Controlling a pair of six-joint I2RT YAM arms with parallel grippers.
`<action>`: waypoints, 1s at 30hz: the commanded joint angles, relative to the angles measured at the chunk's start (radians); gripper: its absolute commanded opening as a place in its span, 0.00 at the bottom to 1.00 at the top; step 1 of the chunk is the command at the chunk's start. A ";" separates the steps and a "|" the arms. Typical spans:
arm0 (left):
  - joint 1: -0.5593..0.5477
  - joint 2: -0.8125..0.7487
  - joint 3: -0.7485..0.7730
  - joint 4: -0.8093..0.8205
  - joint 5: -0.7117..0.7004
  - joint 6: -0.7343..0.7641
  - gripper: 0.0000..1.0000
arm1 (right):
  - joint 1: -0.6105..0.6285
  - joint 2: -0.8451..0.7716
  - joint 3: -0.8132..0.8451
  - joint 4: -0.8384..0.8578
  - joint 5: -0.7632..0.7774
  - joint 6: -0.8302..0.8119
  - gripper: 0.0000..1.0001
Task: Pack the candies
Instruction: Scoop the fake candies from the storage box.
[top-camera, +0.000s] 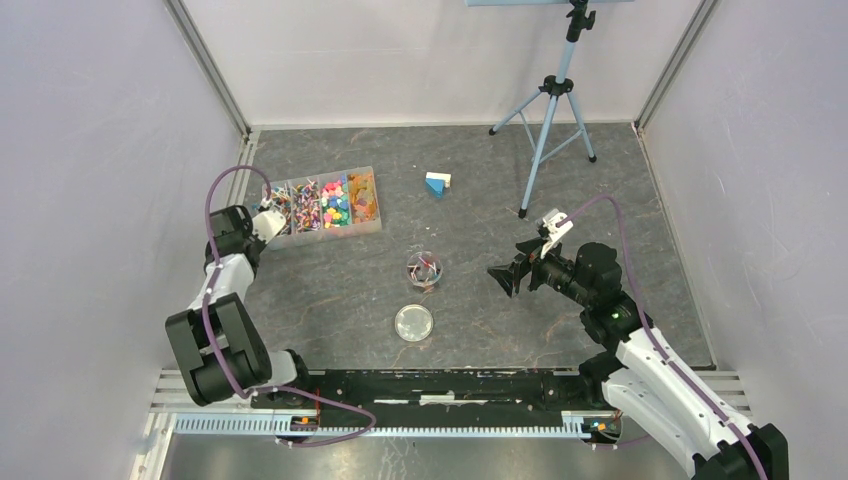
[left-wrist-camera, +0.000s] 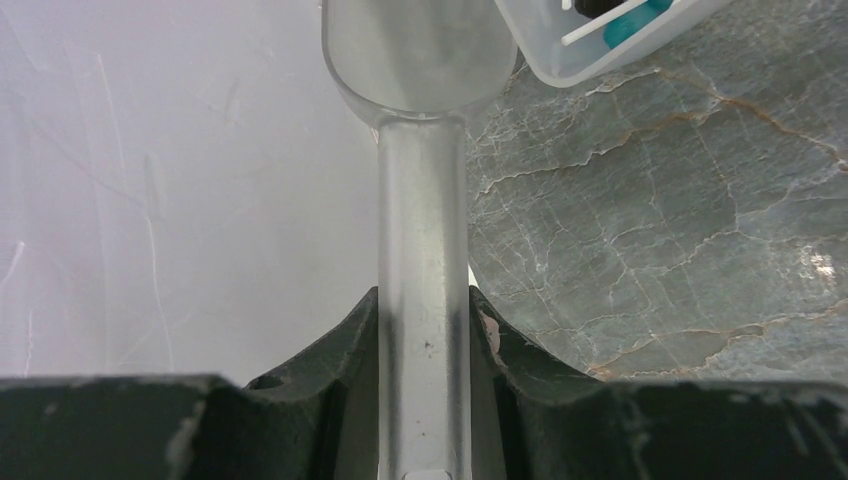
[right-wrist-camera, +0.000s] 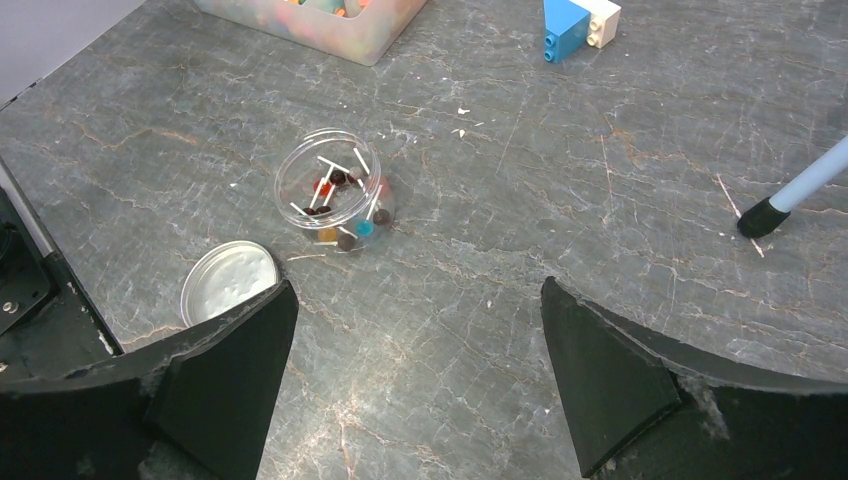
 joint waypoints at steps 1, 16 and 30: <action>0.000 -0.045 0.013 -0.021 0.087 0.051 0.02 | 0.005 -0.010 0.007 0.042 0.005 0.002 0.98; 0.043 -0.114 -0.035 0.093 0.086 -0.096 0.02 | 0.004 -0.036 0.000 0.028 0.019 -0.002 0.98; 0.126 -0.114 -0.062 0.083 0.007 -0.033 0.02 | 0.005 -0.038 -0.008 0.033 0.025 -0.007 0.98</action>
